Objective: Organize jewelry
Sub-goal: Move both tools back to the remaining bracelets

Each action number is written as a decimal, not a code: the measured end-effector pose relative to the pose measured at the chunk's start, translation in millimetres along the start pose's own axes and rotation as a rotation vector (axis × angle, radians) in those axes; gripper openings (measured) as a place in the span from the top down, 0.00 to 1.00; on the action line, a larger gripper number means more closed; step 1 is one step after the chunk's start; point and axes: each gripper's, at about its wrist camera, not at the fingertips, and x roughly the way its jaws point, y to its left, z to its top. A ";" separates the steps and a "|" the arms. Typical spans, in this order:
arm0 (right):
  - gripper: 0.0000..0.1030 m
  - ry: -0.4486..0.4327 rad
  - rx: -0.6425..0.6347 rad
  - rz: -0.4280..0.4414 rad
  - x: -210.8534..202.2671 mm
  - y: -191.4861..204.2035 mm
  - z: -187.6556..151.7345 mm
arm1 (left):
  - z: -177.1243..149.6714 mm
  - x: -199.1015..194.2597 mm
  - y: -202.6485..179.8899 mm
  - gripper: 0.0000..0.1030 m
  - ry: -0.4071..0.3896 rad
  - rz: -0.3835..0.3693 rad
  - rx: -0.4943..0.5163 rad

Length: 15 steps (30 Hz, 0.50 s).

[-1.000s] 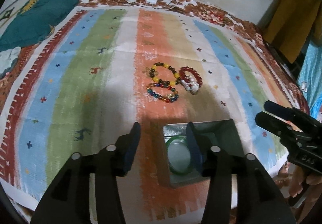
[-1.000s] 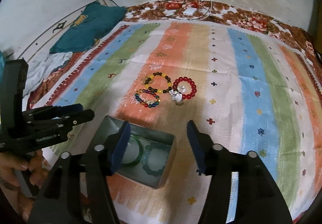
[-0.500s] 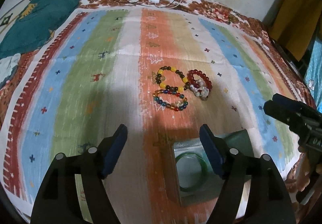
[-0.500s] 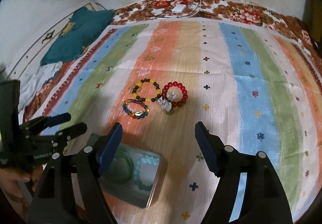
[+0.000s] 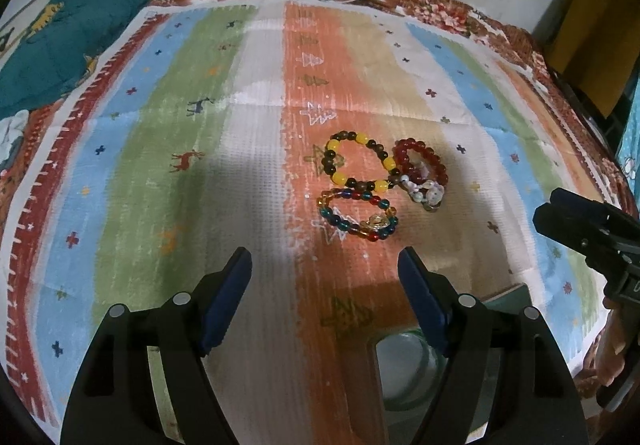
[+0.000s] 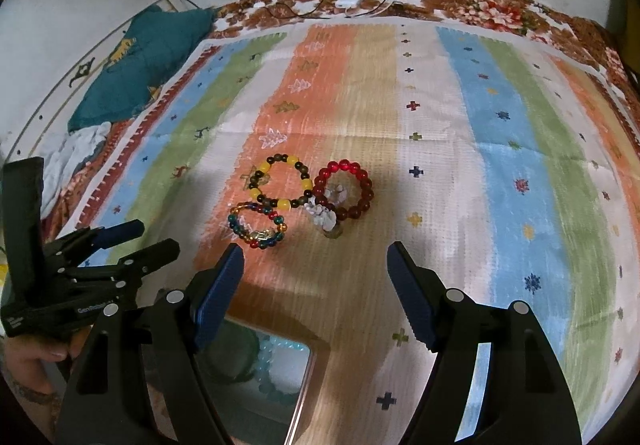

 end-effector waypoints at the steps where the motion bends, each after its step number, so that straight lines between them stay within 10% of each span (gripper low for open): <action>1: 0.28 0.007 -0.002 -0.003 3.9 -0.2 1.3 | 1.0 2.5 1.1 0.27 0.006 -0.002 -0.005; 15: 0.28 0.069 -0.008 0.001 39.1 -0.1 12.5 | 14.3 34.3 13.0 0.27 0.076 -0.020 -0.036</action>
